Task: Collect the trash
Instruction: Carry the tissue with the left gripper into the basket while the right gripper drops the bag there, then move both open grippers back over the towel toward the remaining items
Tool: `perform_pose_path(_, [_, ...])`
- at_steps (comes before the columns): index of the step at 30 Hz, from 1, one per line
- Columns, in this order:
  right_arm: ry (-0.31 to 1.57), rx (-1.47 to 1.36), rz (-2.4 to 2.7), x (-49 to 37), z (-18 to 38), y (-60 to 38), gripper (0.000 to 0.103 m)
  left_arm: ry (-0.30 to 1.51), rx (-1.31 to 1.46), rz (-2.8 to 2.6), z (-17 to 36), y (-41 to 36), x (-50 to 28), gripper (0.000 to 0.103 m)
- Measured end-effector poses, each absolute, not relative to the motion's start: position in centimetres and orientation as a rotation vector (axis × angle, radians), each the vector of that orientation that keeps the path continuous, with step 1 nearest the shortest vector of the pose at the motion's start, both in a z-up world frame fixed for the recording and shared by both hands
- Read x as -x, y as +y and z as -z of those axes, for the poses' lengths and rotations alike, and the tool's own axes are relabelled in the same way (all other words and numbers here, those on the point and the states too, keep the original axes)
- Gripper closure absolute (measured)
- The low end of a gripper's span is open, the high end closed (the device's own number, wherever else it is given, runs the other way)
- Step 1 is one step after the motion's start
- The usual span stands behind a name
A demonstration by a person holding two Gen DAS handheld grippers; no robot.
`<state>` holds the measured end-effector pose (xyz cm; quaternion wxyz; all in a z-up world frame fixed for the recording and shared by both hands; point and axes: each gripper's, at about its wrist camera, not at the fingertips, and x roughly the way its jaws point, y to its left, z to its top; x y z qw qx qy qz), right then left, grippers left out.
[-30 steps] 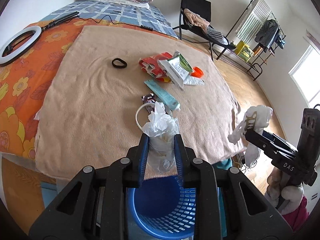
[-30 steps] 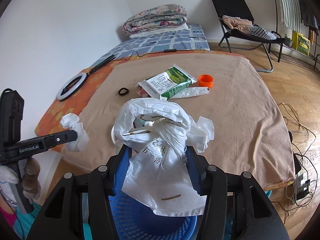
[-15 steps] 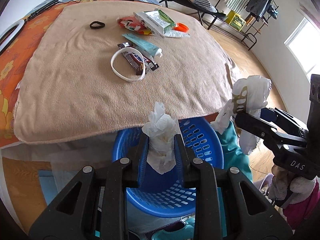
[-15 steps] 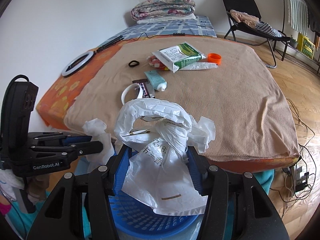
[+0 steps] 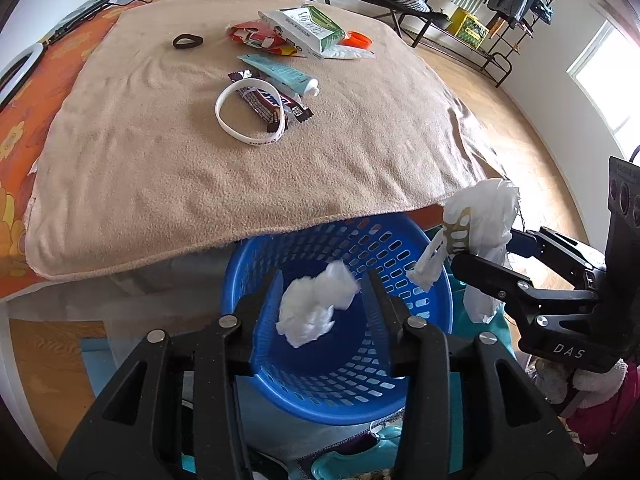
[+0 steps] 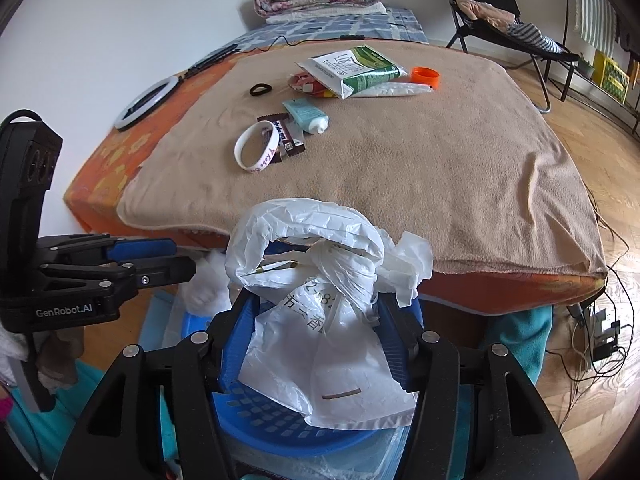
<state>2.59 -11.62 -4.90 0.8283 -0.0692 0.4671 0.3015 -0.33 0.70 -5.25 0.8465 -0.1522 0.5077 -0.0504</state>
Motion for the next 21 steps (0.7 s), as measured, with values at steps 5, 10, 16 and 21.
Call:
perform_pose_path(5, [0.994, 0.153, -0.618, -2.6, 4.9, -11.8, 0.03, 1.07, 0.322, 0.095, 5.2, 0.9, 0.1, 0.052])
perform_pose_path(10, [0.993, 0.168, -0.604, -2.7, 4.8, -11.8, 0.028, 1.065, 0.336, 0.076, 5.1, 1.4, -0.1, 0.049])
perform_pose_path(16, [0.995, 0.174, -0.592, -2.7, 4.8, -11.8, 0.027, 1.051, 0.348, 0.059, 4.8, 2.0, -0.2, 0.042])
perform_pose_path(21, [0.993, 0.184, -0.589, -2.8, 4.7, -11.7, 0.027, 1.046, 0.355, 0.049, 4.7, 2.3, -0.6, 0.042])
